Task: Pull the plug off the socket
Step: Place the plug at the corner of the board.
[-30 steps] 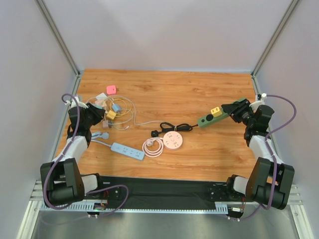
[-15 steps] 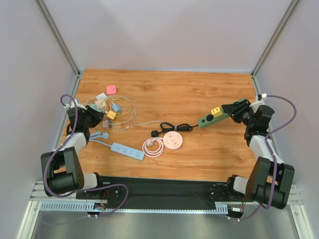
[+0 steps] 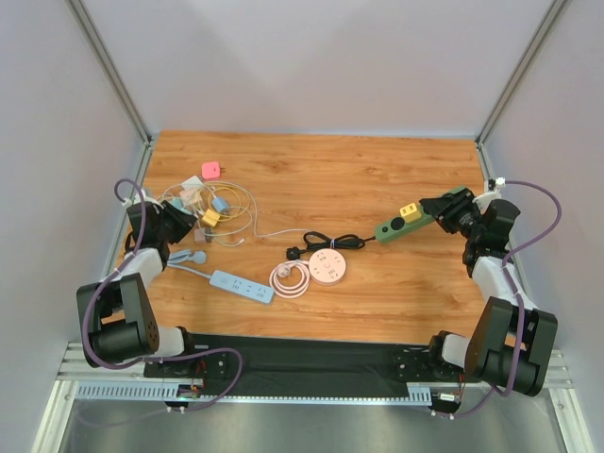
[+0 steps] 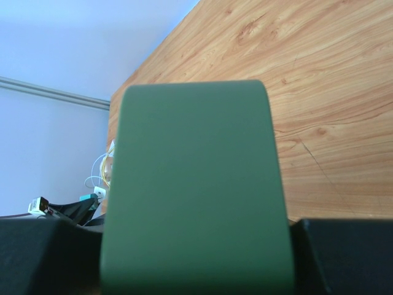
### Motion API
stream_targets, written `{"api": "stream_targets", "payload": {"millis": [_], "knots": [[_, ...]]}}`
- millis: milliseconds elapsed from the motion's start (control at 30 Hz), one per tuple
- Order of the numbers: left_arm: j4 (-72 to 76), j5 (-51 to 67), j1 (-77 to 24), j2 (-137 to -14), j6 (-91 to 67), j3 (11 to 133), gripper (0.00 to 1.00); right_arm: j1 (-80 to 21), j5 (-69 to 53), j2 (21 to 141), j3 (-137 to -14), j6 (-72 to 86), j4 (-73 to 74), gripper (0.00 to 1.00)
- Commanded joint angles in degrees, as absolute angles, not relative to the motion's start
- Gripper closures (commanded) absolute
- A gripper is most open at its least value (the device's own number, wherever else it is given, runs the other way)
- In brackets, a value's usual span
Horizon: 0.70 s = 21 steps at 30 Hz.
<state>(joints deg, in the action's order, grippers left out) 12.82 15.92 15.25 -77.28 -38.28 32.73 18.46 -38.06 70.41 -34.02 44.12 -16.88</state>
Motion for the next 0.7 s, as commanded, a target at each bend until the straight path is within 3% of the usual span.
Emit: {"api": "stream_targets", "payload": {"millis": [0, 667], "knots": [[12.57, 15.12, 15.91, -77.34, -38.58, 35.51, 0.81, 18.9, -39.73, 70.22, -36.3, 44.74, -19.34, 1.0], [9.23, 14.68, 16.08, -78.48, -38.32, 36.91, 0.47, 19.34, -39.9, 70.22, -36.3, 45.09, -19.34, 1.0]]}}
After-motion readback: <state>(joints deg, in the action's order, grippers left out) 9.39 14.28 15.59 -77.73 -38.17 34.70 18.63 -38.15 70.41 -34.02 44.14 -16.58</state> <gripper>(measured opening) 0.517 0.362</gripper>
